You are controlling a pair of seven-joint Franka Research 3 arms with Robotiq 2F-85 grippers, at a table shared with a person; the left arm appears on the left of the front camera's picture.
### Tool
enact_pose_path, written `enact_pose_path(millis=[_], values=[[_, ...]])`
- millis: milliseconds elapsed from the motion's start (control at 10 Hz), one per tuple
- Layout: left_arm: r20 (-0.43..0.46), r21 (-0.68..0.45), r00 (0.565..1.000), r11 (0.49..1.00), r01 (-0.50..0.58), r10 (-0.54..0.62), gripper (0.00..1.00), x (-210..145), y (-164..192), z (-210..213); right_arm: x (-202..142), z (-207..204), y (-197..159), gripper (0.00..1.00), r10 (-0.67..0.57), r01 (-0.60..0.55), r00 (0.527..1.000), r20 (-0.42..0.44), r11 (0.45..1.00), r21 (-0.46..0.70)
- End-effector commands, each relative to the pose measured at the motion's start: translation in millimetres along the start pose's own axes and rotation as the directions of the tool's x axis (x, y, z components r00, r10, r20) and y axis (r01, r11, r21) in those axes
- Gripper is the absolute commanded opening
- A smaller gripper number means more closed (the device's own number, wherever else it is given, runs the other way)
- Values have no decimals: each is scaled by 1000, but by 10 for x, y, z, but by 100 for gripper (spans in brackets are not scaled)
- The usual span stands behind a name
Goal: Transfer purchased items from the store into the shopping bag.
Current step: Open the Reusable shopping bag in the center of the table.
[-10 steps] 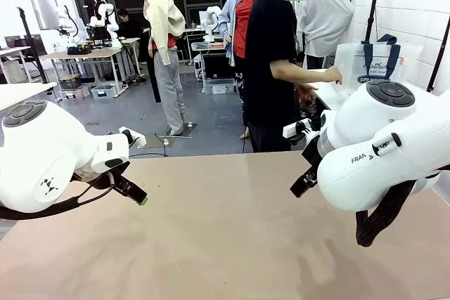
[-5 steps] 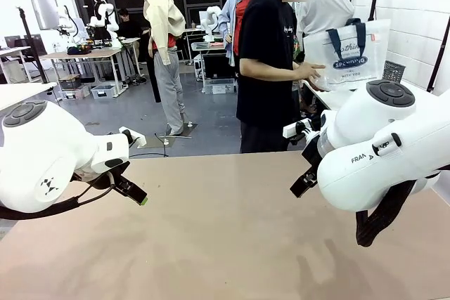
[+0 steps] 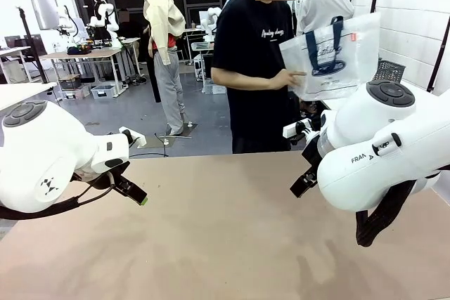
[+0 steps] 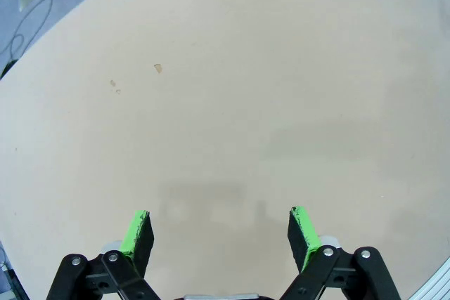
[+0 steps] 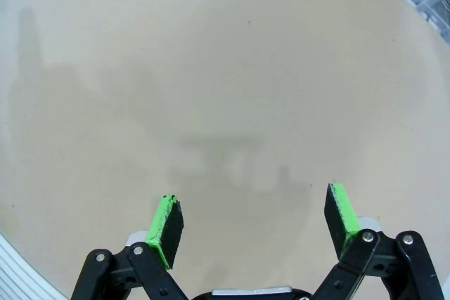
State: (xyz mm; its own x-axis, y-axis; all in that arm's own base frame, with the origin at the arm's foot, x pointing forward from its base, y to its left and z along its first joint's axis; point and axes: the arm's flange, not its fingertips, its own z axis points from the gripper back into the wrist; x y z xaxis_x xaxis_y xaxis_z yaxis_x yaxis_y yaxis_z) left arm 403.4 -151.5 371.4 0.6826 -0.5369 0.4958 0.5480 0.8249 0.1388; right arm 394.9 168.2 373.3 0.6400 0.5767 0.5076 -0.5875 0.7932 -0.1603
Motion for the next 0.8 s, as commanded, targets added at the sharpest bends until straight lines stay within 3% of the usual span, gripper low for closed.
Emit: enact_pose_path(millis=[0, 700], values=[[0, 0, 1000, 1000, -2, 2, 100, -2, 7, 0, 0, 0, -1, 100, 0, 0, 1000, 0, 1000, 0], [0, 0, 1000, 1000, -2, 2, 100, -2, 7, 0, 0, 0, -1, 100, 0, 0, 1000, 0, 1000, 0]])
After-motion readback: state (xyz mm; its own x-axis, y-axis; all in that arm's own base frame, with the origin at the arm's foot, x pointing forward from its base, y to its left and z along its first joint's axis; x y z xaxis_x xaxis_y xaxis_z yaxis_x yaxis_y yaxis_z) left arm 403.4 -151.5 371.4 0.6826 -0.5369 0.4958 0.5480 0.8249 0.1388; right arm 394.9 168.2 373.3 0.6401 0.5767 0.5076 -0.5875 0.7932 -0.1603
